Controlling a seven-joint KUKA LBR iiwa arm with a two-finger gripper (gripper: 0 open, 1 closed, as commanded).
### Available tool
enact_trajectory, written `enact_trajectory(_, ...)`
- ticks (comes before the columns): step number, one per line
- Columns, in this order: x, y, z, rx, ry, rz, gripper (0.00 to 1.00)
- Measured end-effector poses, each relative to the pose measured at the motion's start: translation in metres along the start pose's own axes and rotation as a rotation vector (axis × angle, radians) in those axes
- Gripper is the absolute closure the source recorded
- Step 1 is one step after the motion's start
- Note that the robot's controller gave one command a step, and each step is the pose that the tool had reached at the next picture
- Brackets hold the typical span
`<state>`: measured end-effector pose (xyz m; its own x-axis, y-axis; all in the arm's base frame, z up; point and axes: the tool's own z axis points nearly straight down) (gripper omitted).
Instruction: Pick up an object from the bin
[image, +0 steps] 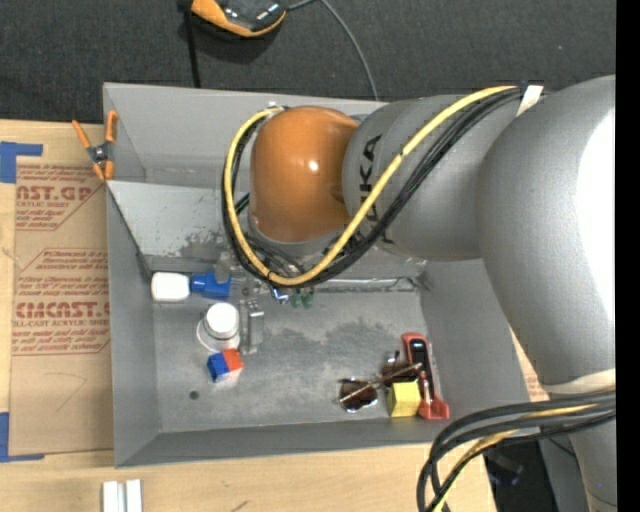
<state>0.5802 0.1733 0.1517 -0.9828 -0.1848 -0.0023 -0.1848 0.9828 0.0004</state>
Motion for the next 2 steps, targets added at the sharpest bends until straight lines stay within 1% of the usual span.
enact_trajectory(1, 0.002, 0.009, 0.042, 0.001, -0.007, -0.188, 0.00)
enact_trajectory(2, 0.003, -0.008, 0.082, -0.003, -0.001, -0.283, 1.00)
